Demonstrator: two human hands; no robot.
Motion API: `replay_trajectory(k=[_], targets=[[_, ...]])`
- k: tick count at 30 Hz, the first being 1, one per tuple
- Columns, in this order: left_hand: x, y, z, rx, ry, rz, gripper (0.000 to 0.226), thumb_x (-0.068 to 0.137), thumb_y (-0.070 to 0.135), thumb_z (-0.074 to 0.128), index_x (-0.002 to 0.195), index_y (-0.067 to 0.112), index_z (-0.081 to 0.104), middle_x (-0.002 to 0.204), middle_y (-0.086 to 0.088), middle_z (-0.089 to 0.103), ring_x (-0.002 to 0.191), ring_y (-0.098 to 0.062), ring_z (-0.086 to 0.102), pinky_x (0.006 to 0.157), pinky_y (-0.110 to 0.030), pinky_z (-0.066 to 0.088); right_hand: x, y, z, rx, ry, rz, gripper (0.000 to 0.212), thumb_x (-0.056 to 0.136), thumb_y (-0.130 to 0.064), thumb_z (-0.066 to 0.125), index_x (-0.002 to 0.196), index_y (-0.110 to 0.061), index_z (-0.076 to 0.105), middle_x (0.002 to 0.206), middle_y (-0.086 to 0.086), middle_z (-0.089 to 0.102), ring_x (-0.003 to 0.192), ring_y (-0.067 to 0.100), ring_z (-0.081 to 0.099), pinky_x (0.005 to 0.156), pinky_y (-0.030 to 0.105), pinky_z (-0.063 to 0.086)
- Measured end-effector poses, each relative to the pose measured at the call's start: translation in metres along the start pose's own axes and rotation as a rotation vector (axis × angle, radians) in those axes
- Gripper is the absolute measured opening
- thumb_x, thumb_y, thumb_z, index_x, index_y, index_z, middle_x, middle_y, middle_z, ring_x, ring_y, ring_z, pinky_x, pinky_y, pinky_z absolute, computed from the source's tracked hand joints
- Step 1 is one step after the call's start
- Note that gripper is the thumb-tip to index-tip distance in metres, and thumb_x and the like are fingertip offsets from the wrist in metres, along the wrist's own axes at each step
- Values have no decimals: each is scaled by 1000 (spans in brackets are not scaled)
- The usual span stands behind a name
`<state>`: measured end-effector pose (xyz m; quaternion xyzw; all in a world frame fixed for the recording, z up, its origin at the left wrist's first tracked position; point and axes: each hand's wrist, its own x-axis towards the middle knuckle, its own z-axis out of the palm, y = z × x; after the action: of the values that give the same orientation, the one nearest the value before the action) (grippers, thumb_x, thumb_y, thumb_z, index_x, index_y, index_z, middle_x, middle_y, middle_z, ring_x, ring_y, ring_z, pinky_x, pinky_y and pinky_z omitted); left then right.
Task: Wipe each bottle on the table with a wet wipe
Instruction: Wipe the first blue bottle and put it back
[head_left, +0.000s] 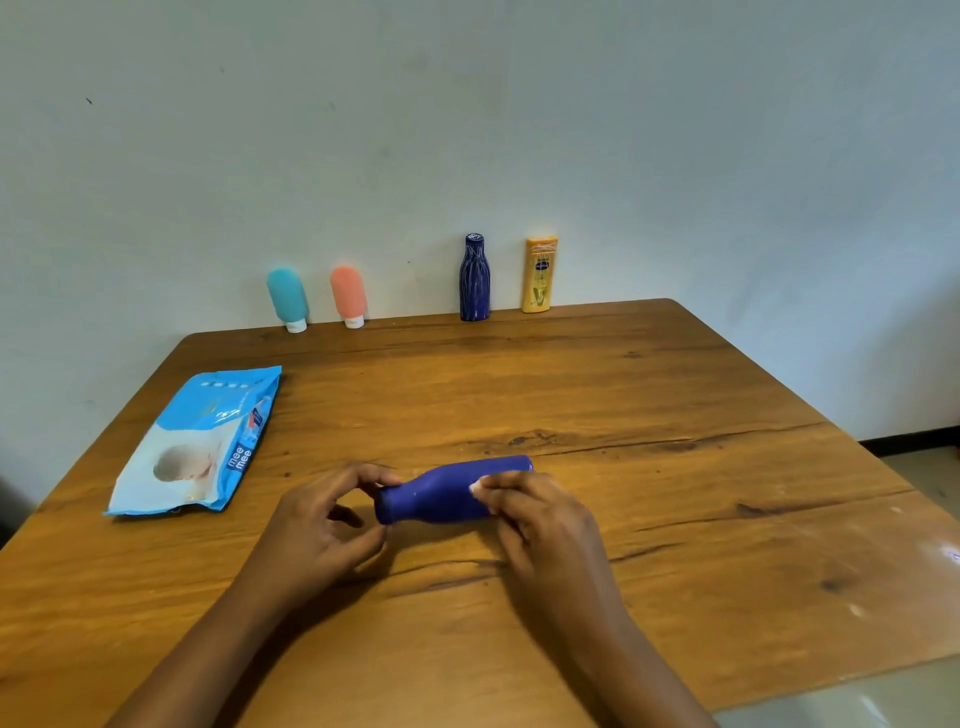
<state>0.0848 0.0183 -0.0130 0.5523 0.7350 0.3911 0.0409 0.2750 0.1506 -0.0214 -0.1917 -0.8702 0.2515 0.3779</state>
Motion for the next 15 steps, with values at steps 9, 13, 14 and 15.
replay_trajectory(k=[9,13,14,15], targets=[[31,-5,-10,386,-308,-243,62,76,42,72,130,45,41,130,15,45,121,-7,39,90,-25,38,11,17,-13,103,155,134,29,85,0,60,108,-15,69,107,-7,65,103,0,57,90,20,47],[53,30,14,490,-515,-171,95,73,61,66,147,42,10,155,9,17,139,-14,20,108,-35,28,12,20,-21,161,165,205,35,86,3,59,112,-19,67,105,-11,63,100,-3,57,86,17,48],[59,39,23,525,-548,-118,95,72,63,65,148,41,11,155,9,18,139,-13,20,108,-35,27,13,21,-21,173,153,231,36,86,3,58,113,-20,66,105,-11,63,99,-3,57,85,16,48],[65,45,34,568,-564,-58,94,72,66,64,147,38,15,153,9,23,137,-12,24,107,-34,27,14,22,-22,186,141,260,37,87,2,57,114,-23,65,105,-11,63,99,-2,57,85,17,48]])
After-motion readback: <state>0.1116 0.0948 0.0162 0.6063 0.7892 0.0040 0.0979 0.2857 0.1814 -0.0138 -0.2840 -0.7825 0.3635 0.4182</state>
